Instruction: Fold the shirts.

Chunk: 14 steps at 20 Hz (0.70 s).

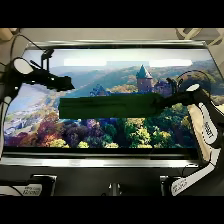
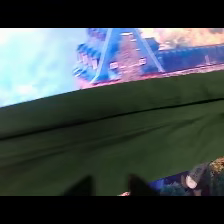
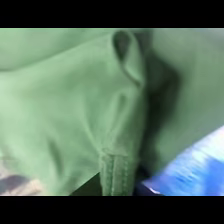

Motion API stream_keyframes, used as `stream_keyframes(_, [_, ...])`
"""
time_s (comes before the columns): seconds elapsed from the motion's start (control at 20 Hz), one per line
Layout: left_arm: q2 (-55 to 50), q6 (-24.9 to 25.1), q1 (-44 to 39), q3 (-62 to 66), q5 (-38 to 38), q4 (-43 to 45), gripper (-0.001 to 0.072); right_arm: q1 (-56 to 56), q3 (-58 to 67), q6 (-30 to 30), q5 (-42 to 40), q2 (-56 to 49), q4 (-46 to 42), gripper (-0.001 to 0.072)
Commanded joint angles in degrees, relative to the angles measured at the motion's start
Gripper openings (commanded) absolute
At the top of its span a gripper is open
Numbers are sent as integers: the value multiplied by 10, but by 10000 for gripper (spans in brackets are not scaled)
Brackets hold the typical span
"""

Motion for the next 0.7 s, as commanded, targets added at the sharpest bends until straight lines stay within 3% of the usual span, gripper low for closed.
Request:
stream_keyframes(0.0, [-38, 5, -82, 0, 104, 0, 30, 9, 24, -9, 24, 59, 42, 18])
stream_keyframes(0.15, [-119, -12, -157, 1, 176, -62, 24, 21, 24, 5, 78, 156, 26, 17])
stream_keyframes(0.45, [-247, -12, -264, 1, 278, -331, 23, 42, 24, 84, 154, 317, -41, 19])
stream_keyframes(0.55, [-271, 34, -304, 1, 282, -434, 23, 42, 24, 95, 154, 345, -72, 19])
stream_keyframes(0.65, [-282, 64, -327, 1, 282, -476, 22, 42, 24, 96, 133, 352, -66, 19])
